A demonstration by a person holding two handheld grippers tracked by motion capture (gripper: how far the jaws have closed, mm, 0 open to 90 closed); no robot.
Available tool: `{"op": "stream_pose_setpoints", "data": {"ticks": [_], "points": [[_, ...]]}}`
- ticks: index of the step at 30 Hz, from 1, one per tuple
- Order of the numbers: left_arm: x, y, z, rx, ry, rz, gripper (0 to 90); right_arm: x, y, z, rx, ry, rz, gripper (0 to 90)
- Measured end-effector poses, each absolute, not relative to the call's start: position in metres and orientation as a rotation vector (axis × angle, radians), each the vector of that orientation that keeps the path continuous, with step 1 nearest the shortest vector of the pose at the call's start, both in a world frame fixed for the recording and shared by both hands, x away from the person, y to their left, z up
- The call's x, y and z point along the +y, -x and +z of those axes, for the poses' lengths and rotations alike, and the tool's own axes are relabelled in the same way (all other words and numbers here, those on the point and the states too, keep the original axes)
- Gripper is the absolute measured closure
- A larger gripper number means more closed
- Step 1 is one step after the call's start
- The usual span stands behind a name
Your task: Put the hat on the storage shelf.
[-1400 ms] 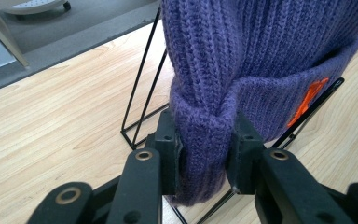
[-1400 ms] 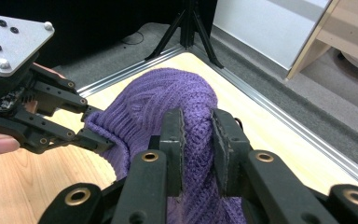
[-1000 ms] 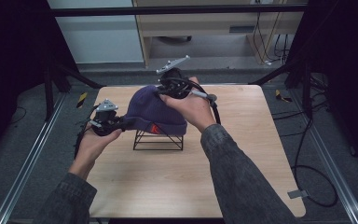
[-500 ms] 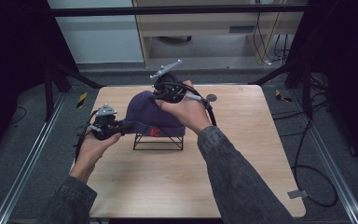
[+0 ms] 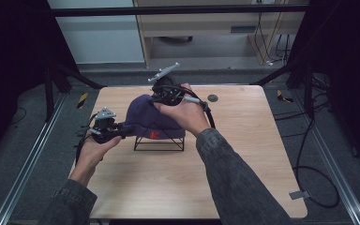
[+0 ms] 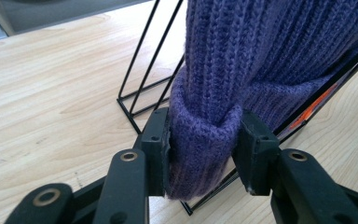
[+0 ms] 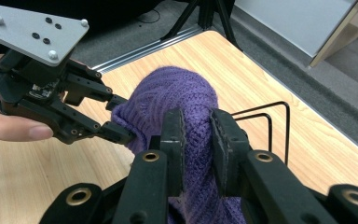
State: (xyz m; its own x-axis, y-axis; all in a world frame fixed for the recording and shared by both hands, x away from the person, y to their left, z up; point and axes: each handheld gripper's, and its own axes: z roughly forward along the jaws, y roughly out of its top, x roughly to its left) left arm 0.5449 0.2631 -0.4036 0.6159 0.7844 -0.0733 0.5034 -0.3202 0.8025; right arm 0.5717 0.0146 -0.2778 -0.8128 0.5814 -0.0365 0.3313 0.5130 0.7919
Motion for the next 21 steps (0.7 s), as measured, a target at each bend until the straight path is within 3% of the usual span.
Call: {"op": "stream_pose_setpoints", "data": {"ticks": [3,11,15,21], "points": [[0.262,-0.544,-0.406,1.012,-1.998,0.435,66.6,0.016,-0.572,-0.285,2.473,-0.771,1.177,76.4],[0.262,-0.546,-0.421,1.032,-2.009,0.412,61.6,0.017,-0.574,-0.299,2.497,-0.788,1.156,76.5],[0.262,-0.545,-0.428,1.04,-2.014,0.416,66.8,0.019,-0.575,-0.303,2.511,-0.795,1.135,76.4],[0.262,-0.544,-0.437,1.055,-2.033,0.389,66.7,0.024,-0.573,-0.313,2.546,-0.793,1.074,76.0]]}}
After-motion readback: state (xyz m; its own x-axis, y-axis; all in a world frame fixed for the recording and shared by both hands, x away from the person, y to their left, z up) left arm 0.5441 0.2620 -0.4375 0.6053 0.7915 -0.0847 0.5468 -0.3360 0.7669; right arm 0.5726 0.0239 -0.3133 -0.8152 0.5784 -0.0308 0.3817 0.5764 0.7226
